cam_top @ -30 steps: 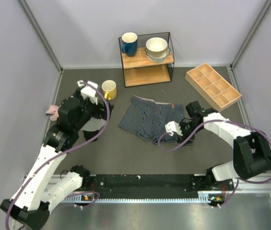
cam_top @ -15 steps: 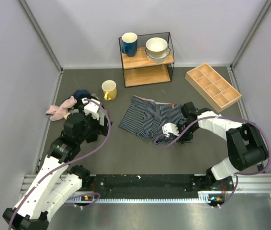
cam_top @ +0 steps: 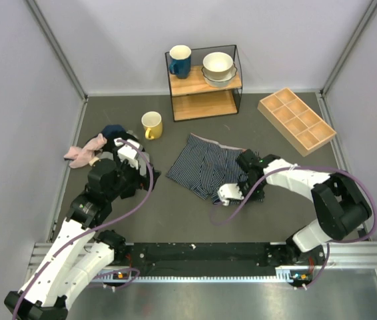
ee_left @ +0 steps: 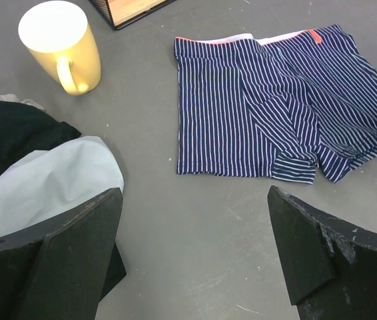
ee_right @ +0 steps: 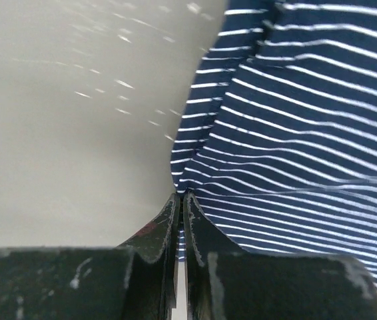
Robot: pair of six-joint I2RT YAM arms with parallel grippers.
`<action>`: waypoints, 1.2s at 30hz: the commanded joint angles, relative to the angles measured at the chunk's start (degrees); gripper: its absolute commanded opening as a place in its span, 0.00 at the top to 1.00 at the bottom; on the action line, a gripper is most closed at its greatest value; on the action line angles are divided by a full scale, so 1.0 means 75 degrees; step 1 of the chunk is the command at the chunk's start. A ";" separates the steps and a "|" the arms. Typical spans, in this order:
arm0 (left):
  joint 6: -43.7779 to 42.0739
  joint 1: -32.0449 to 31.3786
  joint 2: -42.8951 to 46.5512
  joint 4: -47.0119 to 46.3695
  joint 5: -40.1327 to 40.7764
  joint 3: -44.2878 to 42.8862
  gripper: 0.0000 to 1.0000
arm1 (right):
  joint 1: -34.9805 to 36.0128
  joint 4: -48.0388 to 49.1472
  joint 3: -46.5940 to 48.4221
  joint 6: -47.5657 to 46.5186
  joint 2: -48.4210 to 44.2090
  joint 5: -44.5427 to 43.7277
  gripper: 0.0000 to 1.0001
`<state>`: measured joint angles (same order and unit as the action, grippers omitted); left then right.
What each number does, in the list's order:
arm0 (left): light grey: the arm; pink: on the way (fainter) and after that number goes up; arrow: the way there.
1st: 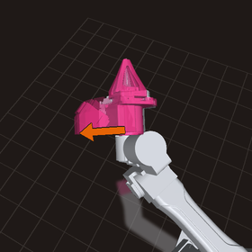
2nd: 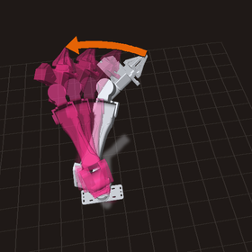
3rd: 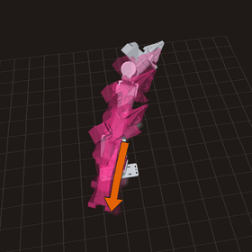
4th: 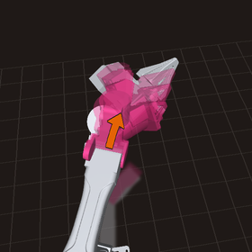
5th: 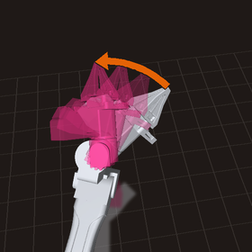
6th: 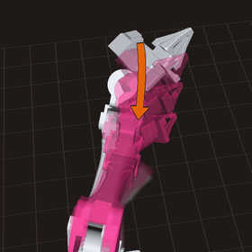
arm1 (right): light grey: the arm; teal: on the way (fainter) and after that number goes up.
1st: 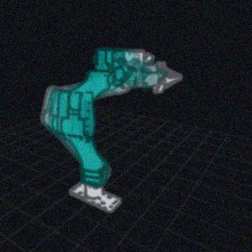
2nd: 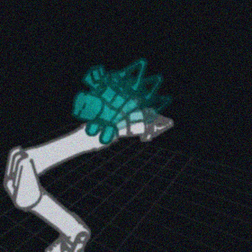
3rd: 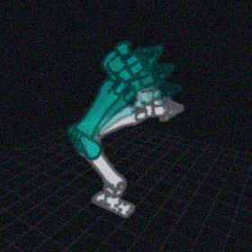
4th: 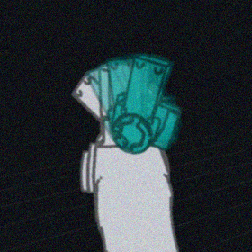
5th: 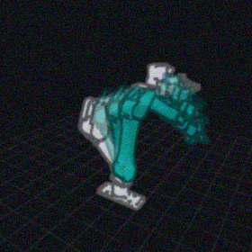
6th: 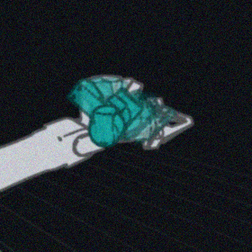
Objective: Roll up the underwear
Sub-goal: Move the underwear to the center of the board, then fold the underwear at the center of the board.
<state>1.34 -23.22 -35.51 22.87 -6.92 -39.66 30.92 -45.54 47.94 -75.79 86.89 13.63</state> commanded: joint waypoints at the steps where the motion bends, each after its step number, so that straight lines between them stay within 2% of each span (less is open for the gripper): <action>1: 0.0114 0.0026 0.0000 -0.0448 -0.0401 0.0073 0.04 | 0.1021 -0.1696 -0.0463 0.0495 0.0016 0.0221 1.00; 5: 0.0160 0.0026 -0.0117 -0.0448 -0.0624 0.0085 0.04 | 0.1958 -0.1955 -0.0346 0.1115 0.0016 0.0946 0.99; 8: 0.0196 0.0026 -0.0211 -0.0448 -0.0765 0.0073 0.05 | 0.2065 -0.2236 0.0017 0.1468 -0.0112 0.1474 0.96; 11: 0.0231 0.0026 -0.0293 -0.0460 -0.0894 0.0085 0.05 | 0.2007 -0.2319 0.0555 0.1889 -0.0429 0.1593 0.82; 12: 0.0243 0.0026 -0.0328 -0.0448 -0.0940 0.0085 0.05 | 0.1740 -0.2342 0.0754 0.1937 -0.0499 0.1732 0.74; 14: 0.0266 0.0026 -0.0468 -0.0448 -0.1116 0.0085 0.05 | 0.1236 -0.2366 0.1433 0.2054 -0.0663 0.2606 0.68; 15: 0.0266 0.0026 -0.0539 -0.0448 -0.1221 0.0073 0.06 | 0.0688 -0.2342 0.1656 0.2054 -0.0687 0.2949 0.63; 17: 0.0301 0.0026 -0.0784 -0.0460 -0.1537 0.0061 0.06 | 0.0216 -0.2226 0.2219 0.2113 -0.0641 0.3942 0.60; 18: 0.0324 0.0026 -0.0878 -0.0472 -0.1620 0.0050 0.06 | -0.0204 -0.2074 0.2360 0.2264 -0.0617 0.4239 0.54; 19: 0.0348 0.0026 -0.1134 -0.0483 -0.1725 0.0026 0.06 | -0.0394 -0.1910 0.2570 0.2811 -0.0582 0.4485 0.52; 21: 0.0465 0.0026 -0.1463 -0.0518 -0.2018 -0.0044 0.07 | -0.0734 -0.1850 0.2747 0.3073 -0.0371 0.5060 0.49; 27: 0.0863 0.0026 -0.3665 -0.0472 -0.2942 -0.0910 0.17 | -0.1508 -0.1745 0.3029 0.3683 -0.0265 0.5261 0.46; 32: 0.1017 0.0026 -0.5997 -0.0437 -0.3250 -0.2339 0.25 | -0.1767 -0.1042 0.2713 0.4503 -0.0359 0.5145 0.45; 36: 0.0665 0.0026 -0.7720 0.0289 -0.3460 -0.3768 0.32 | -0.1778 -0.0796 0.2689 0.4831 -0.0452 0.4910 0.45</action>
<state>7.81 -23.22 -85.32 22.17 -29.34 -59.16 18.17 -55.66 68.23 -43.68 84.79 49.69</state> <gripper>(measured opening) 0.709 0.549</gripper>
